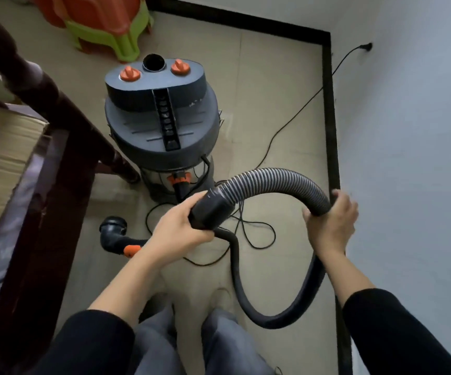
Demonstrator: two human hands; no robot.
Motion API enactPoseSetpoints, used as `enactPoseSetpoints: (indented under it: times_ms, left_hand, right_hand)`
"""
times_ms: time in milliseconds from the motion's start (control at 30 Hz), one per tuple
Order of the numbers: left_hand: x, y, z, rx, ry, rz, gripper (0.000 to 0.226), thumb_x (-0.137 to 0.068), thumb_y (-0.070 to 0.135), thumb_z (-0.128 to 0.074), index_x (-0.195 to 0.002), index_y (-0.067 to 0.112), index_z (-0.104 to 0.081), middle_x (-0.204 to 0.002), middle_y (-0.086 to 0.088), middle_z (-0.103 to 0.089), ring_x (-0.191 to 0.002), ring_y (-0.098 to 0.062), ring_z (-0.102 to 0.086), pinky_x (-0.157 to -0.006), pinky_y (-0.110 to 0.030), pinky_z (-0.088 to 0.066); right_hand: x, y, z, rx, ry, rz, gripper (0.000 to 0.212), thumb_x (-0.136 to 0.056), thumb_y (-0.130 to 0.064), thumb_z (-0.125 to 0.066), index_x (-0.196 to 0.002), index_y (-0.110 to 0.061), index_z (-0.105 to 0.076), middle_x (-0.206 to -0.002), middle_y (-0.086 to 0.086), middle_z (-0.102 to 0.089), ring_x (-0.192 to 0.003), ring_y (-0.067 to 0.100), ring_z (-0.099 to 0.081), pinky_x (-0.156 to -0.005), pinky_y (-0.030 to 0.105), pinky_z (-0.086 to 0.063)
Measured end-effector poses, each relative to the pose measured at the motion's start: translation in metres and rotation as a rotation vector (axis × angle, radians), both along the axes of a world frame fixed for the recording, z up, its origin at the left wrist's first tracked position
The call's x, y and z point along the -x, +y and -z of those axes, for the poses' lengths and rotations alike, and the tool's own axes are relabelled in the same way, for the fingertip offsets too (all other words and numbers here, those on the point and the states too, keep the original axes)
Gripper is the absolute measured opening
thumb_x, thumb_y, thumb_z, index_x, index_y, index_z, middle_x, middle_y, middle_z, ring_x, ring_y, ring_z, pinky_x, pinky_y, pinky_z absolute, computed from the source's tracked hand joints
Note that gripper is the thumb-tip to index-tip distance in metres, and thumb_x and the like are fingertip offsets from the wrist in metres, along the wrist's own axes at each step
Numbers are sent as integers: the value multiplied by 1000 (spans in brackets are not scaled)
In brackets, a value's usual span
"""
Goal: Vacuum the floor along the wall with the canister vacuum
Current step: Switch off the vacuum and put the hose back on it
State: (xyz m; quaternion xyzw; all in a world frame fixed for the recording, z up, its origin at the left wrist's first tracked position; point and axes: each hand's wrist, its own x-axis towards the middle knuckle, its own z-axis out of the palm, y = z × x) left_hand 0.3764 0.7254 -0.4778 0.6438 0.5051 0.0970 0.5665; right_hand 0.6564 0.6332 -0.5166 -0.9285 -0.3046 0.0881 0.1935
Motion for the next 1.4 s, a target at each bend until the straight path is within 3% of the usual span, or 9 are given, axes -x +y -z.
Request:
enactPoseSetpoints:
  times_ms: [133, 333, 467, 667, 833, 933, 1033, 1233, 1400]
  left_hand:
    - [11, -9, 12, 73, -142, -175, 52, -69, 3, -75, -104, 38, -61, -91, 8, -64, -81, -4, -58, -74, -22, -46]
    - [63, -23, 51, 108, 15, -546, 56, -73, 2, -80, -117, 26, -55, -103, 5, -64, -86, -6, -61, -68, -18, -46]
    - [77, -5, 79, 57, 169, -561, 37, -76, 6, -75, -101, 29, -59, -80, -7, -64, -66, -23, -60, -55, -32, -46]
    - [61, 39, 115, -21, 172, -505, 23, -75, 10, -75, -88, 20, -60, -75, 1, -62, -68, -16, -56, -57, -29, -39]
    - [77, 56, 138, 69, 86, -753, 27, -77, -6, -68, -94, 12, -59, -76, -3, -57, -64, -12, -50, -56, -24, -39]
    - [88, 65, 148, 75, 87, -809, 29, -75, -11, -68, -92, 10, -58, -75, -2, -57, -65, -11, -51, -58, -23, -40]
    - [89, 68, 158, 83, 119, -737, 29, -76, -11, -67, -88, 14, -57, -74, -4, -57, -65, -16, -51, -58, -26, -39]
    - [99, 73, 174, 64, 278, -719, 30, -76, 9, -73, -86, 31, -56, -76, 1, -63, -74, -23, -61, -62, -35, -47]
    - [97, 107, 164, -301, 430, -429, 48, -72, 15, -77, -112, 32, -57, -93, 7, -60, -85, -19, -57, -74, -40, -49]
  right_hand:
    - [3, 26, 17, -71, 304, 177, 20, -84, -1, -58, -95, -13, -45, -90, 7, -55, -91, 35, -60, -67, 32, -41]
    - [32, 130, 0, 168, 4, -454, 20, -79, -7, -57, -90, -19, -47, -86, 2, -52, -86, 25, -48, -82, 40, -38]
    - [87, 179, -3, 297, -13, -801, 15, -79, -11, -54, -88, -20, -45, -79, -2, -48, -84, 27, -47, -87, 45, -39]
    - [144, 205, 27, 396, -144, -1312, 26, -79, -12, -60, -97, -18, -42, -102, 3, -57, -106, 27, -50, -94, 47, -37]
    - [105, 175, 90, 52, -304, -1066, 45, -64, -11, -71, -107, -15, -59, -97, 3, -61, -89, 30, -59, -88, 48, -44]
    - [74, 145, 115, 250, -47, -697, 34, -70, -20, -72, -100, -19, -56, -90, 1, -60, -85, 31, -59, -75, 39, -45]
    - [62, 136, 121, 256, 211, -441, 22, -74, -7, -62, -89, -19, -52, -74, 0, -54, -77, 34, -58, -61, 32, -37]
    - [71, 204, 91, 399, -13, -728, 16, -76, -11, -56, -90, -19, -52, -78, 1, -51, -80, 31, -55, -65, 31, -36]
    - [104, 254, 85, 538, -80, -1002, 11, -83, -23, -54, -91, -21, -47, -96, 4, -63, -94, 31, -61, -76, 37, -43]
